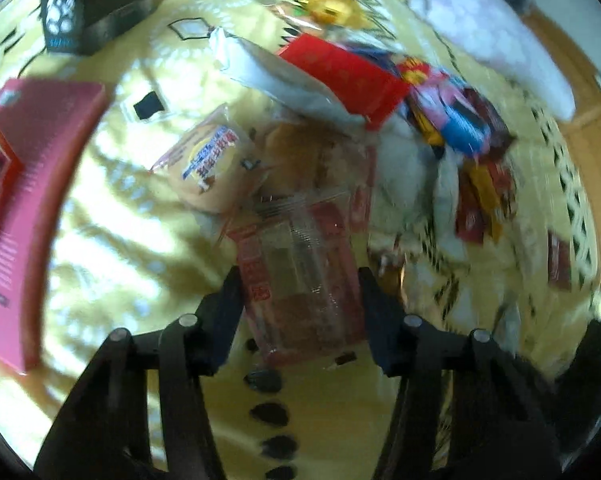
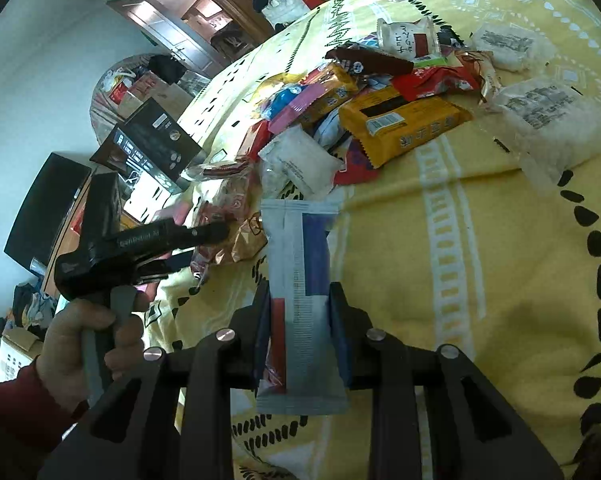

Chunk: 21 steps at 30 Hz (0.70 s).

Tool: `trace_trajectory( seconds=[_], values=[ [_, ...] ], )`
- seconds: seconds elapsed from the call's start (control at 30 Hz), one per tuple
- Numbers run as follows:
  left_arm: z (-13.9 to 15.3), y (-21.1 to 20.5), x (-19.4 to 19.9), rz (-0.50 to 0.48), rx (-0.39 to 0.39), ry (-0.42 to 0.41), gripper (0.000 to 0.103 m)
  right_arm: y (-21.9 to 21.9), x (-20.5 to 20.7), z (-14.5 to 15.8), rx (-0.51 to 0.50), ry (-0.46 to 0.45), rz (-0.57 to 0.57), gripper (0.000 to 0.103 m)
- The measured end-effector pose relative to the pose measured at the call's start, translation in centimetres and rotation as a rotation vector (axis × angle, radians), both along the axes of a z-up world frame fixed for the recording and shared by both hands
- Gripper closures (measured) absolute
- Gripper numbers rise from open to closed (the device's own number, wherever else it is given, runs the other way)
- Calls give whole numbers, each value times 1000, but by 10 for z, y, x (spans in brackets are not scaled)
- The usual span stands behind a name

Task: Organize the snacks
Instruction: 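Grasp the red pastry packet with the left gripper while the right grasps the white-blue bar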

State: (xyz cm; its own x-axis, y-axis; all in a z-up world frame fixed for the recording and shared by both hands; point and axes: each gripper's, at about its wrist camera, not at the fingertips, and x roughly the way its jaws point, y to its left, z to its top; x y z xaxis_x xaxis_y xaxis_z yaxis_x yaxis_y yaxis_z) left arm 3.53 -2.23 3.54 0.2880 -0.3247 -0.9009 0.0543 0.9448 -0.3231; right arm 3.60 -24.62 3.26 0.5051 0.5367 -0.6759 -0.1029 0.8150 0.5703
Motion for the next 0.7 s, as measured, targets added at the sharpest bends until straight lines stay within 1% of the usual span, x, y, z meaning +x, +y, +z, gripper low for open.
trace_trajectory(
  seconds=[0.07,0.13,0.2,0.23,0.3,0.37,0.43,0.53,0.6,0.63,0.67,0.7],
  values=[
    [7,4,-10,-62,29,-13,48,3,-1,-2,-13,9,7,72],
    [10,12,-23,-148,37,-19,48,9,-3,-2,-40,16,16,72],
    [6,20,-32,-197,75,-33,48,16,-5,-1,-88,14,29,72],
    [3,24,-34,-205,73,-36,46,20,-5,-2,-115,13,37,72],
    [0,30,-37,-186,55,-68,45,27,-3,-8,-149,33,46,69],
    [-1,28,-40,-179,62,-94,43,29,-1,-12,-158,37,42,67],
    [-3,23,-46,-172,79,-125,35,31,1,-13,-166,42,38,66],
    [-8,12,-50,-163,124,-170,29,36,4,-16,-195,43,53,64],
    [-8,4,-51,-165,165,-189,30,39,3,-17,-204,40,55,64],
    [-8,1,-51,-165,187,-192,34,39,3,-17,-205,38,53,64],
    [-6,1,-51,-163,193,-195,36,40,3,-16,-210,36,50,66],
    [-4,2,-51,-161,191,-198,40,41,2,-15,-211,34,45,68]
  ],
)
